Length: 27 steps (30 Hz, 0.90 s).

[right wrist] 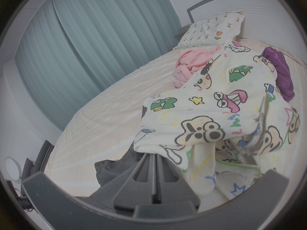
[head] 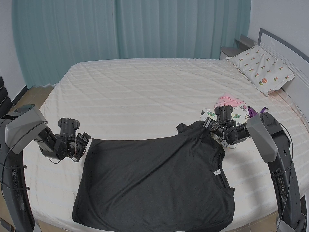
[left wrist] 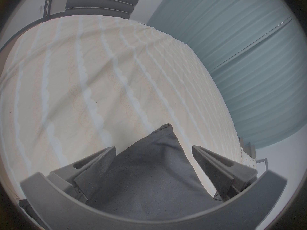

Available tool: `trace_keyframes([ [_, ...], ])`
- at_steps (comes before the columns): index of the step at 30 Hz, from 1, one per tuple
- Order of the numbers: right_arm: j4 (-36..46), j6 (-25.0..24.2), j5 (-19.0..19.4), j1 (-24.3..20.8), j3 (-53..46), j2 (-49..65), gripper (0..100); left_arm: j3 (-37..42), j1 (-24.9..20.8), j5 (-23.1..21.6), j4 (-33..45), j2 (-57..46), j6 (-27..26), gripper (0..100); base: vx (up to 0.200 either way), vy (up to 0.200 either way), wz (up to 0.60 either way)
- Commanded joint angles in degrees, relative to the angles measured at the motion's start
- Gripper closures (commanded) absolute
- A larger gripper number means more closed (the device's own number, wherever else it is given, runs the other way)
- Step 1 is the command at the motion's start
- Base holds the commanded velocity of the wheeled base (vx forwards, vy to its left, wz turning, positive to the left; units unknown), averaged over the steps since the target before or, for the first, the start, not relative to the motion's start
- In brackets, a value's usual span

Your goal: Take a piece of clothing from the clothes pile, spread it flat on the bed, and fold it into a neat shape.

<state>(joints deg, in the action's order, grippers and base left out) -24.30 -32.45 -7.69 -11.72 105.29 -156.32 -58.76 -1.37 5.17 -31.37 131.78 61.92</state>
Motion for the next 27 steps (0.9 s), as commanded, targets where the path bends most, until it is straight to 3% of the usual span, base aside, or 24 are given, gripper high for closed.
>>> trace_keyframes([
  [1,-0.40,0.02,0.13,0.90,1.58,-2.06,100,0.14,0.05,0.02,-0.01,0.06,-0.04,0,0.000,0.000,0.00],
  [9,-3.04,0.02,0.31,0.90,3.25,-4.26,100,0.14,-0.04,0.02,-0.01,0.14,0.05,0,0.000,0.000,0.00],
  [10,-3.39,0.02,0.31,0.90,3.17,-4.17,0,0.14,-0.04,-0.07,-0.01,0.06,0.05,0,0.000,0.000,0.00],
  [14,-3.92,-0.77,0.75,0.90,1.76,-1.71,0,0.58,-0.04,-0.07,-0.01,-0.03,0.05,0,0.000,0.000,0.00],
  [18,-5.94,-1.30,3.83,0.90,-3.86,3.13,0,1.45,-0.13,-0.16,-0.10,-0.56,-0.13,0,0.000,0.000,0.00],
  [19,-8.66,-2.35,6.64,0.82,-8.61,6.47,0,2.16,-0.30,-0.16,-0.19,-0.91,-0.13,0,0.000,0.000,0.00],
  [22,-12.88,-2.35,10.07,0.82,-17.40,11.48,0,3.48,-0.39,-0.69,-0.19,-2.49,-0.13,0,0.000,0.000,0.00],
  [27,-16.13,-2.88,11.38,1.70,-27.42,17.72,0,6.64,-0.48,-2.97,-0.54,-6.27,-0.04,0,0.000,0.000,0.00],
])
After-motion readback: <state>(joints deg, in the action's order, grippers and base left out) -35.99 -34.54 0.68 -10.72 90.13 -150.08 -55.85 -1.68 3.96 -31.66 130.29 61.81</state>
